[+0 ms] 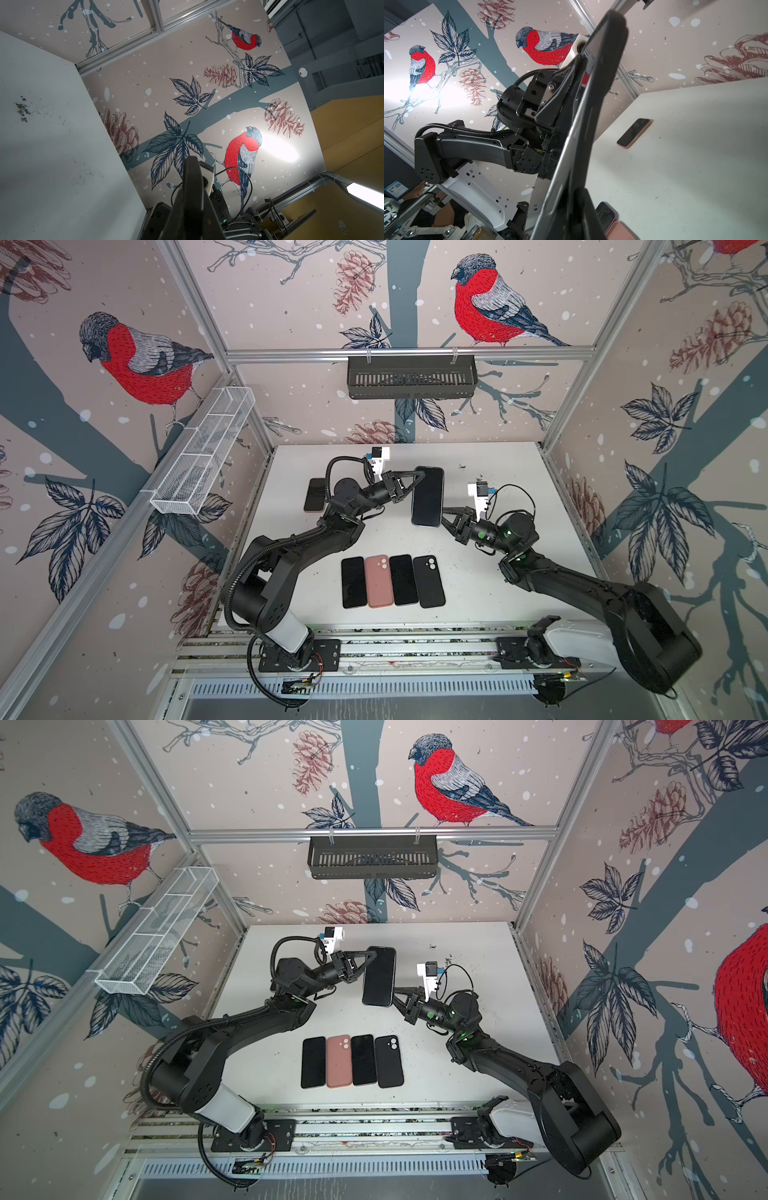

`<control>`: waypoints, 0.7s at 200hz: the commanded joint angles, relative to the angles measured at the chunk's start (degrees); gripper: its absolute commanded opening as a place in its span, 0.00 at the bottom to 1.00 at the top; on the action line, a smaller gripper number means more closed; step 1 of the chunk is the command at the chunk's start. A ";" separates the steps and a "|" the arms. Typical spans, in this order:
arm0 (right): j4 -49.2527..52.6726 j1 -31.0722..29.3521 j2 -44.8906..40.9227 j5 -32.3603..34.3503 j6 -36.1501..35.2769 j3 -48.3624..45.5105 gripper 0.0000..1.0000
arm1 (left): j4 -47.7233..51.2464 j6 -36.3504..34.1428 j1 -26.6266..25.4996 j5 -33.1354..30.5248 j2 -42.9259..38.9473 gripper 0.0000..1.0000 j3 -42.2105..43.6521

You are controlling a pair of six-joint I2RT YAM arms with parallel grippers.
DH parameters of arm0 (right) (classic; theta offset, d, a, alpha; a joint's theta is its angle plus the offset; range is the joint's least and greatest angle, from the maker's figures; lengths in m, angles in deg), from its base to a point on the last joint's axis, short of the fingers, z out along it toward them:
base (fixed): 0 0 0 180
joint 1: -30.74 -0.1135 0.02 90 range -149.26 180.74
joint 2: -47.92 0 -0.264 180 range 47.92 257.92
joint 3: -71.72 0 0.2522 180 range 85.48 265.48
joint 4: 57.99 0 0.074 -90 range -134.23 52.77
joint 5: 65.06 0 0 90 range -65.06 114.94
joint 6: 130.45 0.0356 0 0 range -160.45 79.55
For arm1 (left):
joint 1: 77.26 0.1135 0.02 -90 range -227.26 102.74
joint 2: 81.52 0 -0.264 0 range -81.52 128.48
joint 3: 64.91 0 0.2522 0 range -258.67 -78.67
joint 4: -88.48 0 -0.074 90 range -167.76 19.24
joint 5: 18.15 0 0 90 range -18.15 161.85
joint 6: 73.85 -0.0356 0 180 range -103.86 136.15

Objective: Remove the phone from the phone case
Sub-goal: 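Open the left gripper and draw it back while the right gripper holds the phone, then grasp the silver phone edge at the case opening with the left gripper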

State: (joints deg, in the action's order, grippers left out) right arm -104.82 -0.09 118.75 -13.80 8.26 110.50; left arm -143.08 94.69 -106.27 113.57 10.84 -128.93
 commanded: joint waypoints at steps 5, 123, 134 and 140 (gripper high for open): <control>-1.86 0.19 -1.27 1.25 4.13 -0.85 0.01 | 5.88 -5.34 0.29 -3.30 2.00 0.34 -0.90; 24.75 9.81 3.21 4.78 1.78 4.34 0.00 | 60.60 -57.15 -6.83 -24.25 -4.88 0.93 -17.06; 23.38 9.87 4.21 4.15 2.47 3.96 0.00 | 65.29 -61.04 -8.40 -24.56 -4.22 0.88 -18.65; 22.67 9.89 4.67 3.75 2.81 3.84 0.00 | 68.19 -62.68 -9.14 -25.61 -3.68 0.84 -19.64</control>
State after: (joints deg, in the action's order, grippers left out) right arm -77.72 9.70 122.00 -8.03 11.37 114.26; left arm -94.64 48.96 -113.20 93.13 5.76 -145.50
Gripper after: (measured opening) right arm 0.059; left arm 0.894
